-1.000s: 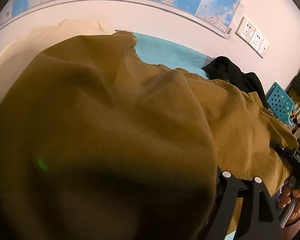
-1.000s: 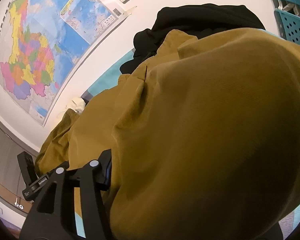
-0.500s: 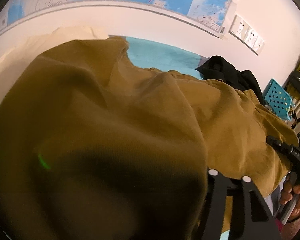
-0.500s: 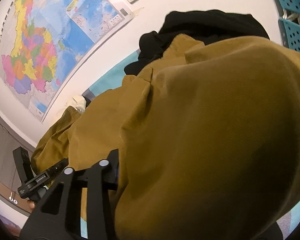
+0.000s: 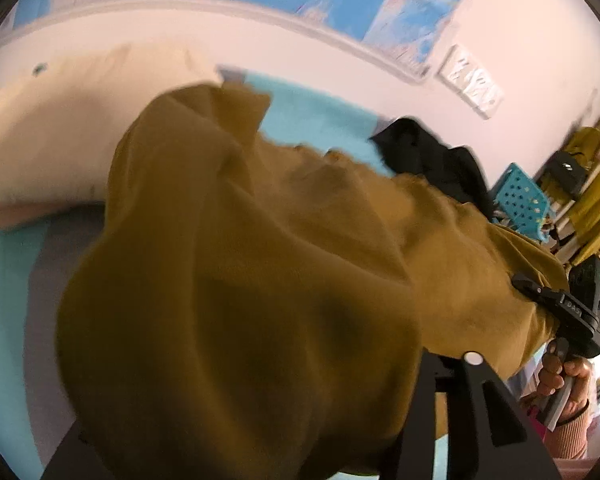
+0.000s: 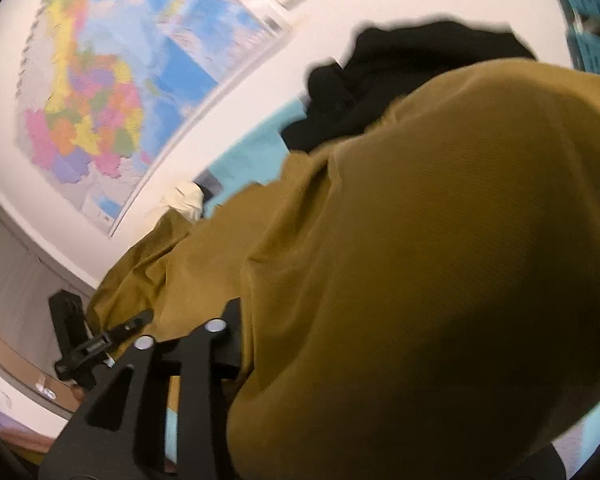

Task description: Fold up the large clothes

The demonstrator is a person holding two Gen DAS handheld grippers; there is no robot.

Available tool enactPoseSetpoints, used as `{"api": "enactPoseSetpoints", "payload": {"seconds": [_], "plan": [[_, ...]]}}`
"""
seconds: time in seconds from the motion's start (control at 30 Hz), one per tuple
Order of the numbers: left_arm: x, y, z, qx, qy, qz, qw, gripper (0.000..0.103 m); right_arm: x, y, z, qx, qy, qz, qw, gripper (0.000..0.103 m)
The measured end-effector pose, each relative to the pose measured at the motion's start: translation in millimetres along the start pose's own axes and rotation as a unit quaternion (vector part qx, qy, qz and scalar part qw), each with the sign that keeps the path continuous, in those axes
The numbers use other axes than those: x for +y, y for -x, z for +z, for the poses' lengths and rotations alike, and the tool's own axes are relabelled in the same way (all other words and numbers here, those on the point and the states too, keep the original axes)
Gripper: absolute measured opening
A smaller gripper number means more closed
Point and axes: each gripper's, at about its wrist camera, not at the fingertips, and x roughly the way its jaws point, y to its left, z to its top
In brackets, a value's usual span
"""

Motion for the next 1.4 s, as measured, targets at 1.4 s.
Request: {"api": "enactPoseSetpoints", "payload": {"seconds": [1.4], "plan": [[-14,-26,17,-0.011,-0.021,0.068,0.9974,0.068,0,-20,-9,-0.001,-0.021,-0.013,1.0,0.054]]}}
